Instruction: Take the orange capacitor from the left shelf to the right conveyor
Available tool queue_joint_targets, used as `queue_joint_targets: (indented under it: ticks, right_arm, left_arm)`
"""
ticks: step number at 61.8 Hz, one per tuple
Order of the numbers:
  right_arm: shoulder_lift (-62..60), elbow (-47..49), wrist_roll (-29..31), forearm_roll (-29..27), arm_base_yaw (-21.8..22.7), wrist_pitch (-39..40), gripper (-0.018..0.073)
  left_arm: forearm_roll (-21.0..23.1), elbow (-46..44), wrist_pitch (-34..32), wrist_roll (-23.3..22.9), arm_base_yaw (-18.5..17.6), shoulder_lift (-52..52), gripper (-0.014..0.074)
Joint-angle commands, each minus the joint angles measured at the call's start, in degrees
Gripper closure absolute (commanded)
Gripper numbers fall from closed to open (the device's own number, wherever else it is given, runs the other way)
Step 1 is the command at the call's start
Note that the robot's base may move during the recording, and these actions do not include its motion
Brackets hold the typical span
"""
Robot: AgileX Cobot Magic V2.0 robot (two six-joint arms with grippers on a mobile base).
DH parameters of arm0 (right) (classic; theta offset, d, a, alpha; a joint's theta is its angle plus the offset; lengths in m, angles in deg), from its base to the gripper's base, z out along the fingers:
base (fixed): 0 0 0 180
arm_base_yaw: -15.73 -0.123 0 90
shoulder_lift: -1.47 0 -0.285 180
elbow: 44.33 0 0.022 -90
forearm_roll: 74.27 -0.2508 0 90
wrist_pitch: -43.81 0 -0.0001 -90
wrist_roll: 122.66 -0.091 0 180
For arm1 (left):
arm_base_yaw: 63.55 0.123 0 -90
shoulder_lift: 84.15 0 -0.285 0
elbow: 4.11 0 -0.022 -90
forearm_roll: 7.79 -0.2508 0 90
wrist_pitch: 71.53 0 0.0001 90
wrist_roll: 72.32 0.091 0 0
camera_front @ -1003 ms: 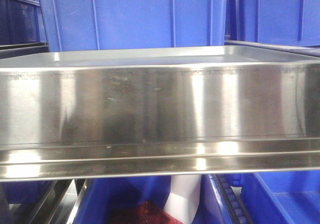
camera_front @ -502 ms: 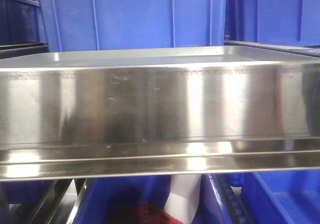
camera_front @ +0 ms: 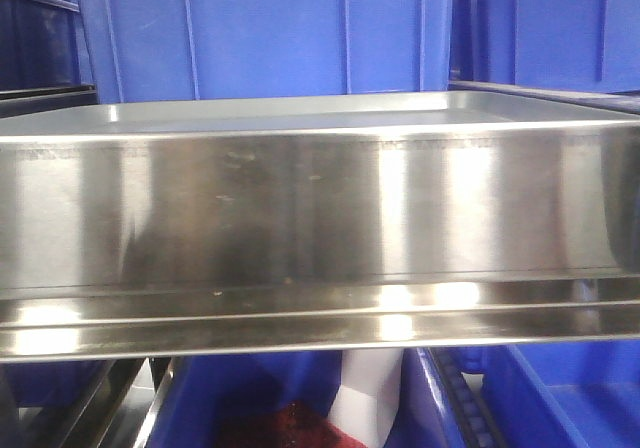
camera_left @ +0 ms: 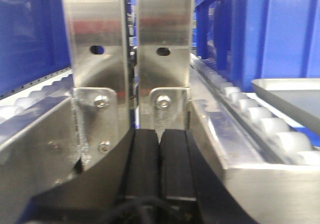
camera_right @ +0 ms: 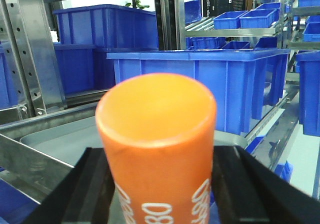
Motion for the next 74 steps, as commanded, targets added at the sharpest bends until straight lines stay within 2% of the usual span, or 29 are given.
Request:
queue_joint_targets:
  ticks: [1, 74]
  right_arm:
    - [0.8, 1.6, 0.6, 0.6, 0.3, 4.8, 0.0505]
    - [0.8, 1.6, 0.6, 0.6, 0.2, 4.4, 0.0505]
  left_arm:
    - [0.3, -0.5, -4.7, 0.0, 0.1, 0.3, 0.0701]
    - [0.3, -0.5, -4.7, 0.0, 0.1, 0.3, 0.0701]
